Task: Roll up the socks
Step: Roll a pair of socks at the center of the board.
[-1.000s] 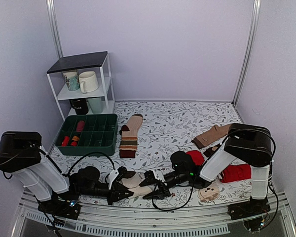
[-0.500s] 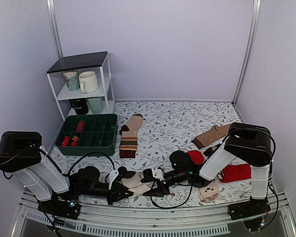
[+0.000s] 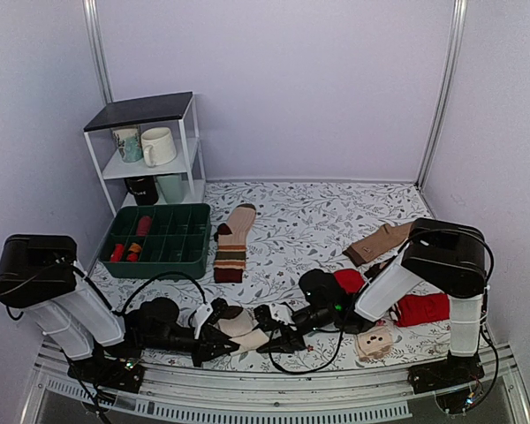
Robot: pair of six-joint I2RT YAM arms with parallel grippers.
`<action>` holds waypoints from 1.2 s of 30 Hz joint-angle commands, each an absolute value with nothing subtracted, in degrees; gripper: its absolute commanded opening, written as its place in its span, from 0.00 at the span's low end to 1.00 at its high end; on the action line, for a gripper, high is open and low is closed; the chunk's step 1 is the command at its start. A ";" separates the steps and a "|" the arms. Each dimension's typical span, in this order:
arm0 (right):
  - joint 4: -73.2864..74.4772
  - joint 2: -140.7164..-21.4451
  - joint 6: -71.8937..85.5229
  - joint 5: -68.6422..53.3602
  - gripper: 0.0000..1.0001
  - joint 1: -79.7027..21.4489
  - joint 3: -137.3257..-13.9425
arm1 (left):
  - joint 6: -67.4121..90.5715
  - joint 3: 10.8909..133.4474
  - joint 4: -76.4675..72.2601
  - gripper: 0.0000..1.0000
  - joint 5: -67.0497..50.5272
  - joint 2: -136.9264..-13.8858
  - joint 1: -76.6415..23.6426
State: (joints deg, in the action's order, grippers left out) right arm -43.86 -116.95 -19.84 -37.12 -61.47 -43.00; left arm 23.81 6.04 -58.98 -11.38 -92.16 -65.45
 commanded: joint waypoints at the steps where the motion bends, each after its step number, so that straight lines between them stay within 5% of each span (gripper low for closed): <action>1: -41.81 -117.70 -18.35 -38.32 0.54 -61.26 -45.57 | 23.46 5.36 -53.83 0.00 -12.68 -94.00 -64.99; 7: -42.52 -115.61 -19.41 -35.74 0.62 -60.91 -46.18 | 23.50 5.27 -53.88 0.00 -12.62 -94.02 -65.04; 16: -43.81 -114.65 -18.70 -42.17 0.57 -60.91 -44.79 | 23.42 5.45 -53.70 0.00 -12.82 -94.12 -64.98; 31: -24.12 -118.31 -15.76 -36.38 0.16 -60.91 -51.73 | 21.65 7.63 -51.54 0.00 -12.76 -94.33 -64.84; 36: -8.14 -117.47 -13.78 -35.46 0.13 -60.93 -55.94 | 19.76 6.67 -48.62 0.28 -7.71 -88.32 -65.06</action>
State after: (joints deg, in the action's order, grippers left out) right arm -24.73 -116.90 -16.03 -41.34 -60.75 -53.28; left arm 22.41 6.72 -57.08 -11.38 -91.72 -65.10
